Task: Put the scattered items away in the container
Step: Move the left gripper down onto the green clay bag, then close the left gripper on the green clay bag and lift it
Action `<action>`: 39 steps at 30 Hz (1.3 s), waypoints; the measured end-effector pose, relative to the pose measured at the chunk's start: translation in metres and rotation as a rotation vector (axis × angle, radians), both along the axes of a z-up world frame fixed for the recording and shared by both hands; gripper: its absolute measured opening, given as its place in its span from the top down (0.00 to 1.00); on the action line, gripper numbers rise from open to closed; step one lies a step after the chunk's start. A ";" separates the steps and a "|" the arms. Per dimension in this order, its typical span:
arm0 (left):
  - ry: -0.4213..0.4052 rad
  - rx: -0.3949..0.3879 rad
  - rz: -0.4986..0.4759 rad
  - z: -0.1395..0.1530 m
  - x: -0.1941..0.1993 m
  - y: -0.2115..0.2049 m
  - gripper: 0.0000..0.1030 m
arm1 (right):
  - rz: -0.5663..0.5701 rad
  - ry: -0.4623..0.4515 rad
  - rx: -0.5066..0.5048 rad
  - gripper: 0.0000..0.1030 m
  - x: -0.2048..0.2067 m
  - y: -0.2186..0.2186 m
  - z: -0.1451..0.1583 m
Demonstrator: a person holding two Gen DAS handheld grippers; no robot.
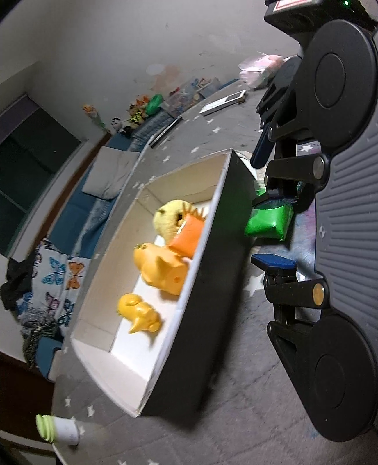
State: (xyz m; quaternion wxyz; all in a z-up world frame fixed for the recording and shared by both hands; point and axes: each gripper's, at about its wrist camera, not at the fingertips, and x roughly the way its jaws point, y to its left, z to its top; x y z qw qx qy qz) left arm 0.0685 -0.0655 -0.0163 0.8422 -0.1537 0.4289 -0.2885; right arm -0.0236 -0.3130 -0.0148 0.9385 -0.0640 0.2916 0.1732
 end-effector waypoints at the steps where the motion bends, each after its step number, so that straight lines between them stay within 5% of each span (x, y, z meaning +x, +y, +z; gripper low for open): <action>1: 0.006 0.002 -0.006 -0.002 0.001 -0.002 0.65 | -0.003 0.011 -0.003 0.24 0.001 0.000 -0.004; 15: 0.044 0.019 -0.027 -0.015 0.003 -0.017 0.65 | -0.057 0.099 0.027 0.29 0.012 -0.007 -0.029; 39: 0.054 0.050 -0.054 -0.024 0.002 -0.028 0.65 | -0.058 0.075 -0.012 0.40 0.011 0.003 -0.031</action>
